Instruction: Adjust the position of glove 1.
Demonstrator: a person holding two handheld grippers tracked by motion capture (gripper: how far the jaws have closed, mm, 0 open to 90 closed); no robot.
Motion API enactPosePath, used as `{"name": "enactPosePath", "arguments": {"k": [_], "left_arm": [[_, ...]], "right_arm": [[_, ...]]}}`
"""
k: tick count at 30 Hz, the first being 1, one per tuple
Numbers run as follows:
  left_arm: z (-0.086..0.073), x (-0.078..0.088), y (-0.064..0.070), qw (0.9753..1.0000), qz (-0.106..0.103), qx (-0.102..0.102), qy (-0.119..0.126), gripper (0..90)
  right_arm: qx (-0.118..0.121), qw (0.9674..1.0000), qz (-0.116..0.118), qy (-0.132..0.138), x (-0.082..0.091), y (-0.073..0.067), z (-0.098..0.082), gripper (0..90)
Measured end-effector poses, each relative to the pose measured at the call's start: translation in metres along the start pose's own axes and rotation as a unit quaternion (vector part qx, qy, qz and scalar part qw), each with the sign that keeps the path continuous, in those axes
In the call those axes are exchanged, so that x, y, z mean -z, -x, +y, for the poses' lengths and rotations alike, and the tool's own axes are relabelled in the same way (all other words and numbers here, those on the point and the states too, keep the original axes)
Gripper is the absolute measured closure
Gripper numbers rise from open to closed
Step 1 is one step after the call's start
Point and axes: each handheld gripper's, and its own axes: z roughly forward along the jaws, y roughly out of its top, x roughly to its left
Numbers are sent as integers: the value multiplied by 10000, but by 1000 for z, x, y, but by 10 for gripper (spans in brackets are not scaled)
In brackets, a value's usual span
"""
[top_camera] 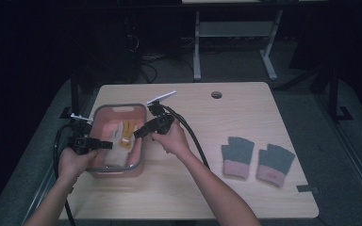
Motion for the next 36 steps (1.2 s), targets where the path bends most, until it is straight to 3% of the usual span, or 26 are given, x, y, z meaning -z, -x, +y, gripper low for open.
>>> {"name": "enactPosePath", "arguments": {"k": [8, 16, 17, 19, 36], "left_arm": [[3, -13, 1, 9996, 123, 48, -263, 630], [5, -1, 0, 10000, 55, 51, -63, 617], [7, 3, 2, 9999, -71, 95, -9, 612], [7, 5, 3, 9999, -107, 78, 37, 609], [24, 24, 33, 9974, -389, -223, 561, 527]], "right_arm": [[-7, 10000, 10, 55, 7, 1, -5, 658], [3, 9999, 18, 147, 21, 2, -11, 658], [13, 9999, 10, 154, 23, 3, -12, 656], [-4, 9999, -2, 145, 25, 3, -13, 653], [-64, 9991, -25, 408, 61, 18, -28, 608]]}}
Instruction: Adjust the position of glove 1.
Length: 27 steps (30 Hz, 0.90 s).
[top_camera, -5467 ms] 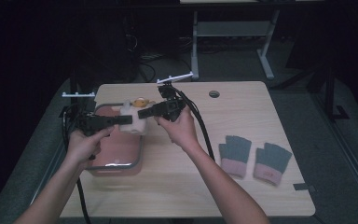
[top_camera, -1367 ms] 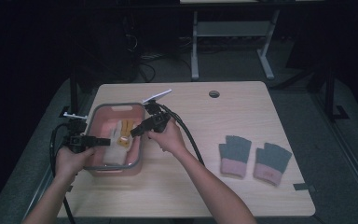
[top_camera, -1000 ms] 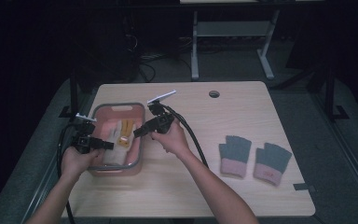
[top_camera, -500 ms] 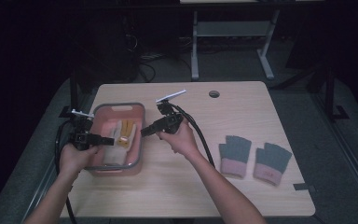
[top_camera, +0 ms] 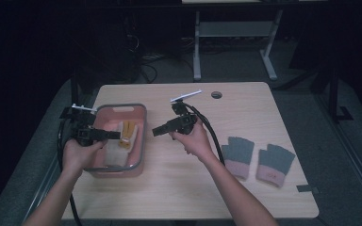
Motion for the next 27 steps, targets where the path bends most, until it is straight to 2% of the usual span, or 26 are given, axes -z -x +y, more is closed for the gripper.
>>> {"name": "enactPosePath", "arguments": {"k": [4, 5, 10, 15, 19, 26, 27], "left_arm": [[3, 2, 9, 9999, -64, -101, 85, 514], [4, 2, 12, 9997, -102, -124, 186, 513], [6, 3, 18, 9991, -224, -108, 344, 501], [8, 3, 23, 9989, -285, -195, 320, 489], [11, 1, 32, 9981, -399, -337, 317, 459], [14, -4, 41, 9973, -525, -411, 322, 427], [15, -5, 45, 9968, -550, -470, 345, 424]], "right_arm": [[-7, 10000, -30, 34, 6, 2, -1, 597], [-18, 10000, -39, 68, 10, 2, -2, 589], [-44, 9999, -87, 102, 18, 4, -5, 575], [-65, 9998, -128, 102, 26, 7, -8, 562], [-120, 9997, -166, 149, 37, 10, -10, 553], [-162, 9994, -222, 223, 49, 15, -14, 541], [-177, 9992, -260, 244, 53, 16, -16, 537]]}}
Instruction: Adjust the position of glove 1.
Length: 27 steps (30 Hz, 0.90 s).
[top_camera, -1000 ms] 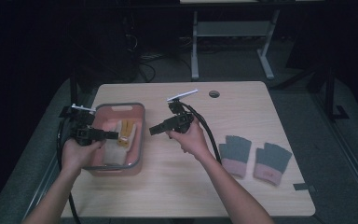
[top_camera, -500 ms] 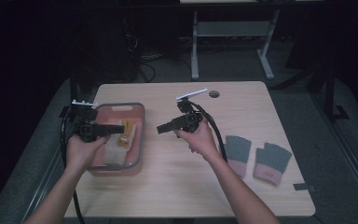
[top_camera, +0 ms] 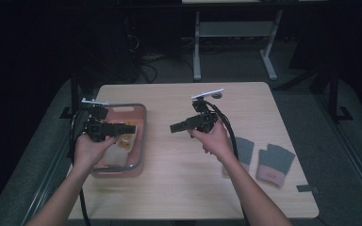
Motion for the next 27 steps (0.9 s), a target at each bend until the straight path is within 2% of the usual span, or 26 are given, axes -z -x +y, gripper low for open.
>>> {"name": "enactPosePath", "arguments": {"k": [9, 15, 16, 27], "left_arm": [[5, -7, 16, 9997, -147, -174, 44, 394], [9, -17, 28, 9992, -302, -275, -9, 384], [11, -20, 33, 9989, -330, -340, -35, 381], [15, -32, 47, 9978, -507, -422, -20, 345]], "right_arm": [[-8, 9999, -147, 53, 17, 5, -6, 499], [-43, 9997, -219, 101, 31, 8, -11, 466], [-39, 9996, -256, 118, 34, 10, -13, 457], [-88, 9990, -403, 167, 51, 18, -25, 421]]}}
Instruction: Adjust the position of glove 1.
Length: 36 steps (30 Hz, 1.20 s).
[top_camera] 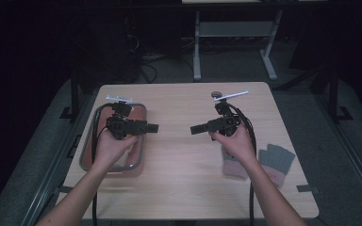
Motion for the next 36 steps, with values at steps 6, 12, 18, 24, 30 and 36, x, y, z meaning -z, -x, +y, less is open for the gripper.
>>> {"name": "enactPosePath", "arguments": {"k": [6, 12, 18, 24, 30, 36], "left_arm": [[0, -3, 8, 10000, -51, -28, 14, 314], [0, -8, 20, 9998, -51, -179, 1, 279], [-1, -14, 31, 9995, -109, -286, 1, 256], [-2, -22, 43, 9990, -169, -407, -44, 229], [-4, -32, 53, 9986, -216, -480, -85, 202], [-8, -40, 61, 9980, -276, -553, -100, 201]], "right_arm": [[21, 10000, -53, 44, 7, 1, -4, 406], [65, 9995, -288, 55, 15, 3, -12, 398], [40, 9989, -449, 110, 28, 8, -23, 395], [-42, 9984, -538, 142, 40, 16, -36, 392], [-52, 9978, -645, 142, 49, 25, -46, 391], [-122, 9969, -766, 153, 62, 31, -52, 392]]}}
